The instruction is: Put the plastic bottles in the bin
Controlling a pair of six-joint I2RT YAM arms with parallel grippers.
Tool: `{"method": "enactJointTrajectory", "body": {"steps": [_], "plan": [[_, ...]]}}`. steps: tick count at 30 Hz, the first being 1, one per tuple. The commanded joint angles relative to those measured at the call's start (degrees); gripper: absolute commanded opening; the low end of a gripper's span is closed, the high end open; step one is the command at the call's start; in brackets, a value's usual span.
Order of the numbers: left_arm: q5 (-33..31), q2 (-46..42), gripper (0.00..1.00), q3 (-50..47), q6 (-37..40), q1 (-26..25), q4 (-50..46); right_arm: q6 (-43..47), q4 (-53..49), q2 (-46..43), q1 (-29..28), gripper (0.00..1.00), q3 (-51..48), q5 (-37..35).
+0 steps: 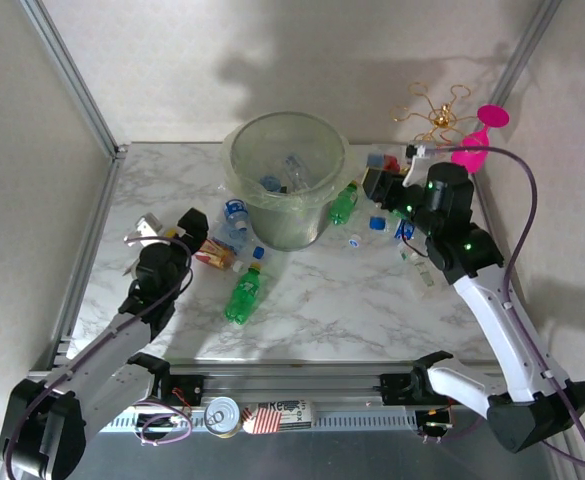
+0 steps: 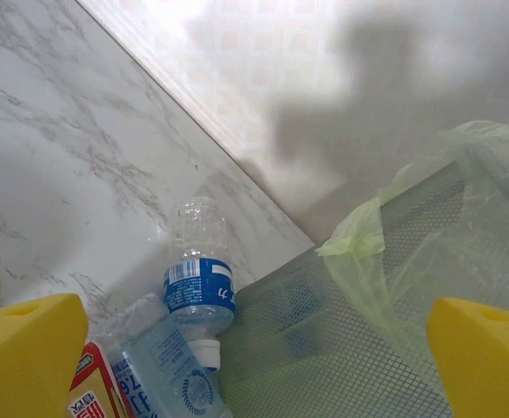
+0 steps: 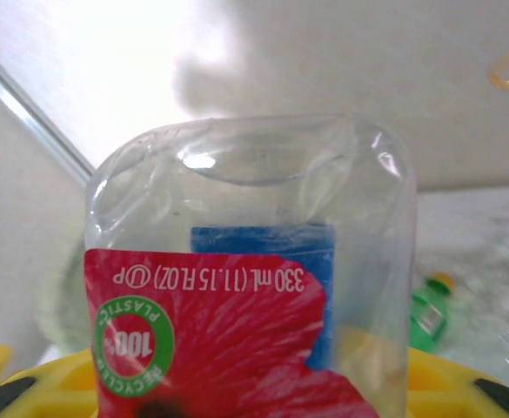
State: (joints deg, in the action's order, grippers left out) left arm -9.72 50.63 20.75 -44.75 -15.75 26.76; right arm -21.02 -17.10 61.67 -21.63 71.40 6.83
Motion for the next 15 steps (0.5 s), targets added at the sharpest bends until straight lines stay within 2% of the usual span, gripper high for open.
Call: {"method": "enactJointTrajectory", "body": {"steps": [1,4,7,15], "plan": [[0.12,-2.6,1.0,-1.5,1.82,0.73,-2.02,-0.15,5.88,3.74,0.01,0.36,5.61,6.74],[-0.37,-4.72,1.0,-2.23,2.19,0.9,-3.65,-0.49,10.32,8.82,-1.07,0.35,10.19,9.93],[-0.83,-7.16,1.0,-2.66,2.64,1.0,-5.85,0.76,12.5,15.33,-3.97,0.35,15.76,10.07],[-3.7,-15.11,1.0,-4.08,3.97,1.23,-12.96,5.63,8.14,34.1,-9.84,0.35,33.51,6.47]]}}
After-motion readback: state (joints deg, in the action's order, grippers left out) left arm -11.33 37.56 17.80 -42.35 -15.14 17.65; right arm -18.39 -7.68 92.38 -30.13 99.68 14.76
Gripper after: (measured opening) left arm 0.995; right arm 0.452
